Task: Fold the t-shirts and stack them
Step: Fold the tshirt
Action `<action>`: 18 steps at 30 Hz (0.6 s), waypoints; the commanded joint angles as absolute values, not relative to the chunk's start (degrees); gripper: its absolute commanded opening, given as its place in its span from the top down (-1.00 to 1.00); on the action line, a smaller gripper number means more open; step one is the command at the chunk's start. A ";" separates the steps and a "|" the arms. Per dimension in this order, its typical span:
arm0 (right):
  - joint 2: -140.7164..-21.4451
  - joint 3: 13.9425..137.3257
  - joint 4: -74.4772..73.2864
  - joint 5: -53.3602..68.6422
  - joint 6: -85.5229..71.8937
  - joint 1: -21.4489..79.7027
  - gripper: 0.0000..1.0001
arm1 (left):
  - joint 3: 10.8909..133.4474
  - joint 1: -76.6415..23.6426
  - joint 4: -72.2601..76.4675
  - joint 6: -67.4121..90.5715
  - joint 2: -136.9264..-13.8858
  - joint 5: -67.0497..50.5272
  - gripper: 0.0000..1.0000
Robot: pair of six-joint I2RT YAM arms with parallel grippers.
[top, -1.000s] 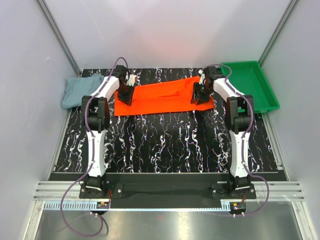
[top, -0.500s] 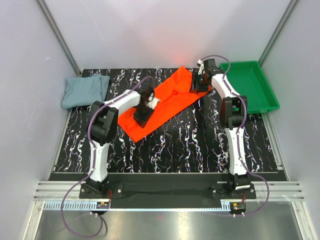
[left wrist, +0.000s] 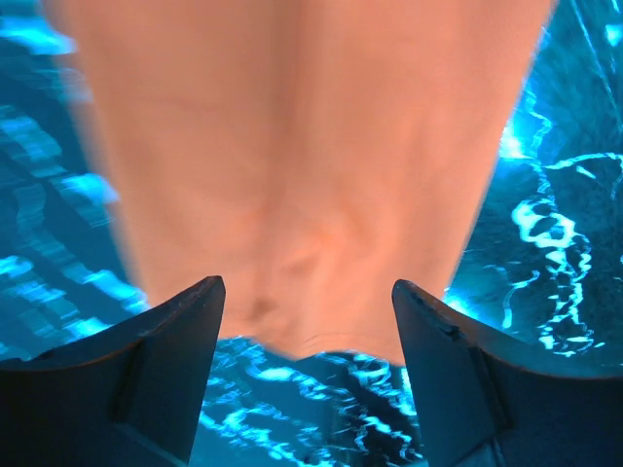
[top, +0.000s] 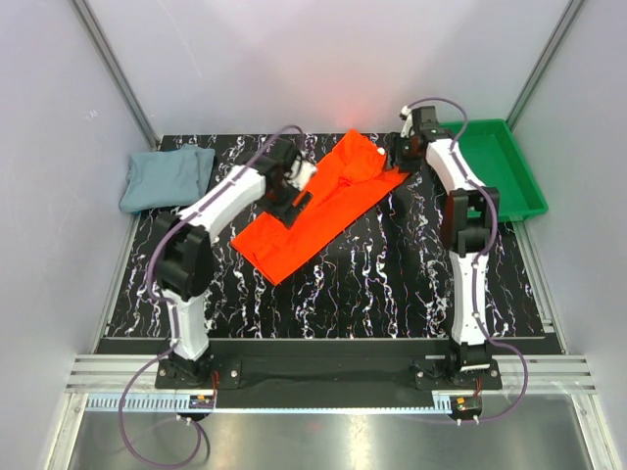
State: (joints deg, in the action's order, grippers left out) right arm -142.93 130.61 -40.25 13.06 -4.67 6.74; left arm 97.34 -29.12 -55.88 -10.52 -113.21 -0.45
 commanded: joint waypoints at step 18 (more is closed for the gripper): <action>-135.08 122.86 -39.29 11.60 -8.44 1.85 -0.21 | 102.48 -7.74 -58.01 -13.36 -118.03 -14.84 -0.40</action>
